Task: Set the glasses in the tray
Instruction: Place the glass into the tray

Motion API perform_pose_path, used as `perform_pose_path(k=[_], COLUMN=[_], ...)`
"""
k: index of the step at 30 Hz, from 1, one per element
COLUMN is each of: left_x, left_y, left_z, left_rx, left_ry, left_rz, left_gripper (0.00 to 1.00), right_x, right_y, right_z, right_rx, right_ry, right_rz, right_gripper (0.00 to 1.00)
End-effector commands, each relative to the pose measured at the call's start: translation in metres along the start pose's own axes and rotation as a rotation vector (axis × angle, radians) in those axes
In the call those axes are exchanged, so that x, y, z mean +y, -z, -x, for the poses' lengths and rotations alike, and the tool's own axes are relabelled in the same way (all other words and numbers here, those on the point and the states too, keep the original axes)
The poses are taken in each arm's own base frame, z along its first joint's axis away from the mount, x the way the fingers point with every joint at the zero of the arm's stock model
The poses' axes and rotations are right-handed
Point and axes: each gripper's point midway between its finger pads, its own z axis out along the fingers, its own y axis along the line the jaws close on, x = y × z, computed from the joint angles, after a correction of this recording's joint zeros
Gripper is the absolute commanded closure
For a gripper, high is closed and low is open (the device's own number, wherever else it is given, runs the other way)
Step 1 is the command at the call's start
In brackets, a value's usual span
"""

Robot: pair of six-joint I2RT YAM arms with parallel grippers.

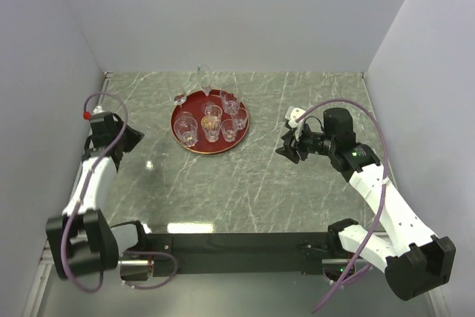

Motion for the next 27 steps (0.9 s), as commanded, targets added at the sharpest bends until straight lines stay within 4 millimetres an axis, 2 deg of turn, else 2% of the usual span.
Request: perform_pose_path(k=[1, 2, 3, 6, 9, 11, 15, 19, 27], left_x=[-0.029, -0.041, -0.054, -0.073, -0.083, -0.086, -0.102, -0.121, -0.137], left_y=[0.025, 0.038, 0.044, 0.062, 0.07, 0.071, 0.072, 0.072, 0.049], left_z=[-0.022, -0.024, -0.036, -0.052, -0.063, -0.07, -0.098, -0.111, -0.135], left_rx=[0.02, 0.009, 0.031, 0.053, 0.061, 0.071, 0.107, 0.102, 0.087], left_ry=[-0.017, -0.024, -0.047, -0.071, -0.095, -0.117, -0.2, -0.248, -0.286], left_rz=[-0.151, -0.188, -0.224, -0.269, -0.303, -0.302, -0.323, -0.327, -0.256], left_gripper=[1.0, 1.0, 1.0, 1.0, 1.0, 1.0, 1.0, 1.0, 1.0], right_x=[-0.002, -0.003, -0.003, -0.003, -0.004, -0.005, -0.006, -0.007, -0.01], right_y=[0.001, 0.002, 0.001, 0.002, 0.003, 0.003, 0.003, 0.003, 0.002], right_z=[0.005, 0.005, 0.004, 0.004, 0.005, 0.004, 0.003, 0.002, -0.002], right_rx=[-0.026, -0.026, -0.023, -0.022, -0.025, -0.024, -0.021, -0.019, -0.011], right_ry=[0.02, 0.02, 0.018, 0.016, 0.017, 0.014, 0.013, 0.007, -0.004], right_rz=[-0.004, -0.008, -0.004, -0.009, -0.013, -0.014, -0.017, -0.02, -0.025], right_gripper=[0.45, 0.45, 0.45, 0.45, 0.45, 0.45, 0.45, 0.45, 0.45])
